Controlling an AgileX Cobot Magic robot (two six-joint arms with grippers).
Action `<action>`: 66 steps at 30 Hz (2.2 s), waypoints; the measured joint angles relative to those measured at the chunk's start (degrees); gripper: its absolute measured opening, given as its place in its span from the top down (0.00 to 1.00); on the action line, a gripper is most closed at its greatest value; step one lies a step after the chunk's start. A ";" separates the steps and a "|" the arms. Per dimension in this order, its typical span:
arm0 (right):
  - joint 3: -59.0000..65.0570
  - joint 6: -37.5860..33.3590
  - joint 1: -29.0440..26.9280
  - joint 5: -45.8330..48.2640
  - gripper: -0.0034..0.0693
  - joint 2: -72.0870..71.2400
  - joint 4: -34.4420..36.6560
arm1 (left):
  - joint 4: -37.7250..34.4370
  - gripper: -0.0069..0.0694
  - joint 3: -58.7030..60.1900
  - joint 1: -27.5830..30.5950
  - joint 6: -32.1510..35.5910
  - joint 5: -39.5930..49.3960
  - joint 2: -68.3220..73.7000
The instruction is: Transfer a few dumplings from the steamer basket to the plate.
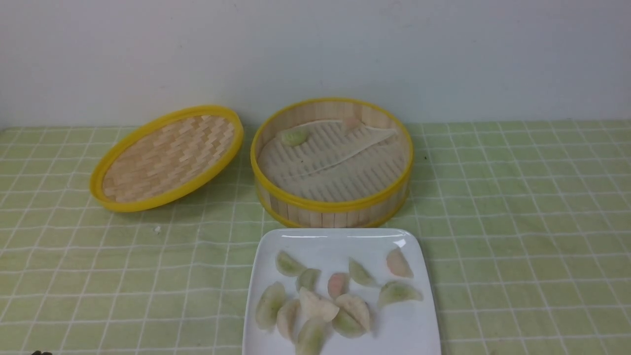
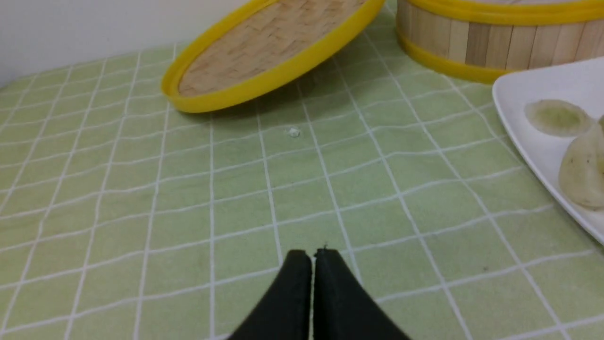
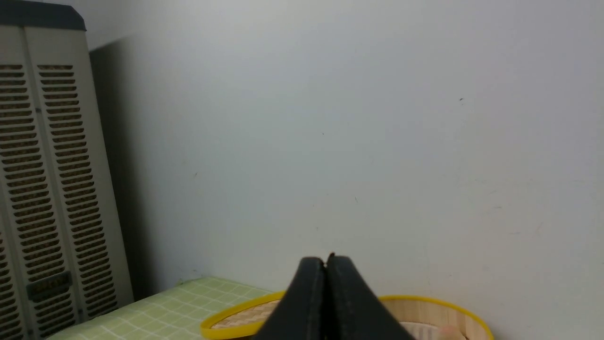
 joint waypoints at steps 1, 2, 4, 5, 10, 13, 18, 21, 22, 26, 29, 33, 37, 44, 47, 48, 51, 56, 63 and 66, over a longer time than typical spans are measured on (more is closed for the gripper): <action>0.00 0.00 0.00 0.00 0.97 0.00 0.00 | 0.00 0.92 0.00 0.00 0.00 0.00 0.00; 0.00 0.00 0.00 0.00 0.97 0.00 0.00 | -0.05 0.92 0.00 0.00 0.00 0.00 0.00; 0.00 0.00 0.00 0.00 0.97 0.00 0.00 | -0.06 0.92 0.00 0.00 0.08 0.00 0.00; 0.00 0.00 0.00 0.00 0.97 0.00 0.00 | -0.11 0.92 0.00 0.00 0.08 0.00 0.00; 0.00 0.00 0.00 0.00 0.97 0.00 0.00 | -0.11 0.92 0.00 0.00 0.19 0.00 0.00; 0.00 0.00 0.00 0.00 0.97 0.00 0.00 | -0.17 0.92 0.00 0.00 0.19 0.00 0.00; 0.00 0.00 0.00 0.00 0.97 0.00 0.00 | -0.21 0.92 0.00 0.00 0.19 0.00 0.00; 0.00 0.00 0.00 0.00 0.97 0.00 0.00 | -0.21 0.92 0.00 0.00 0.19 0.00 0.00; 0.00 0.00 0.00 0.00 0.97 0.00 0.00 | -0.21 0.92 0.00 0.00 0.19 0.00 0.00; 0.00 0.00 0.00 0.00 0.97 0.00 0.00 | -0.21 0.92 0.00 0.00 0.19 0.00 0.00; 0.00 -1.15 0.00 0.00 0.97 0.00 0.44 | -0.21 0.92 0.00 0.00 0.19 0.00 0.00; 0.00 -8.11 0.02 0.07 0.97 0.00 6.76 | -0.23 0.92 0.00 0.00 0.19 0.00 0.00; 0.00 -16.83 0.02 0.12 0.97 0.00 15.49 | -0.23 0.92 0.00 0.00 0.19 0.00 0.00; 1.34 -19.47 -0.55 -0.22 0.97 0.00 17.57 | -0.23 0.92 0.00 0.00 0.19 0.00 0.00; 3.93 -19.51 -5.27 -0.36 0.97 0.00 17.02 | -0.23 0.92 0.00 0.00 0.19 0.00 0.00; 5.36 -19.51 -8.19 -0.36 0.97 0.00 16.87 | -0.23 0.92 0.00 0.00 0.19 0.00 0.00; 10.40 -19.57 -16.96 -0.04 0.97 0.00 16.63 | -0.23 0.92 0.00 0.00 0.19 0.00 0.00; 20.82 -19.63 -30.47 0.57 0.97 0.00 16.43 | -0.23 0.92 0.00 0.00 0.19 0.00 0.00; 24.54 -18.58 -40.70 1.36 0.97 0.00 16.43 | -0.23 0.92 0.00 0.00 0.19 0.00 -0.05; 24.54 -18.58 -41.19 1.36 0.97 0.00 16.43 | -0.23 0.92 0.00 0.00 0.19 0.00 -0.11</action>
